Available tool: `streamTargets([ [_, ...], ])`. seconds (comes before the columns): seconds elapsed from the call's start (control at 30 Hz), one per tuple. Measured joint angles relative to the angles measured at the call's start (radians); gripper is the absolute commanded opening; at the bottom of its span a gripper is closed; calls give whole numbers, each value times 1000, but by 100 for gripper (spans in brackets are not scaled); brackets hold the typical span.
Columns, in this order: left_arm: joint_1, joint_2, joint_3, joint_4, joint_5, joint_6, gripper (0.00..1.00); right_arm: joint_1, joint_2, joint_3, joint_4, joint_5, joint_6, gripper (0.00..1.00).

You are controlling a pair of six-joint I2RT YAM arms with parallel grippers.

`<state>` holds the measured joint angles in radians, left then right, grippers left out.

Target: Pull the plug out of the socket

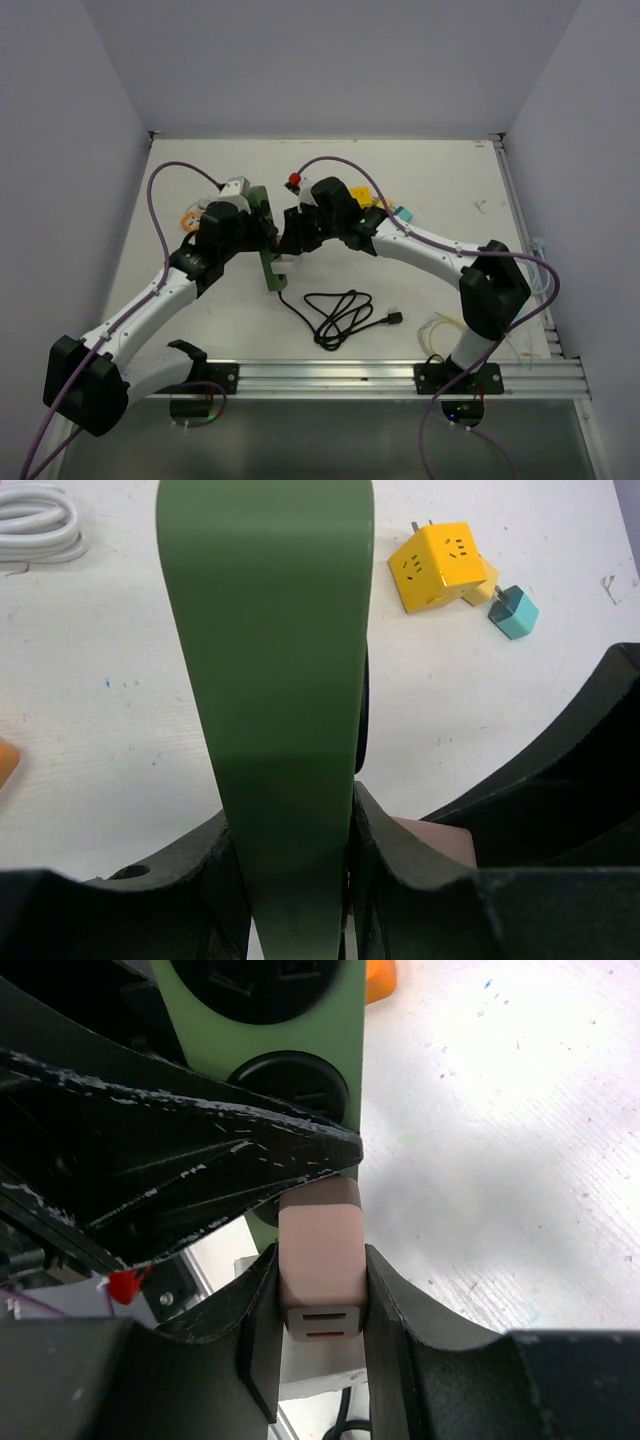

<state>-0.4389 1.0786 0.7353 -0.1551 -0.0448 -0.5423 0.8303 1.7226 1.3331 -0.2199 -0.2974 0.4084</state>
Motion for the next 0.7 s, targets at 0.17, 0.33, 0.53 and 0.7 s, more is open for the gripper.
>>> streamTargets([
  [0.17, -2, 1, 0, 34, 13, -13, 0, -65, -35, -38, 30, -121, -8, 0],
  [0.33, 54, 37, -5, -78, -158, 40, 0, -170, -97, 2, -66, -105, -37, 0],
  [0.53, 56, 82, -4, -109, -201, 53, 0, -137, -95, 71, -83, -84, -42, 0],
  [0.7, 56, 82, 4, -109, -191, 53, 0, -173, -100, 21, -77, -70, -11, 0],
])
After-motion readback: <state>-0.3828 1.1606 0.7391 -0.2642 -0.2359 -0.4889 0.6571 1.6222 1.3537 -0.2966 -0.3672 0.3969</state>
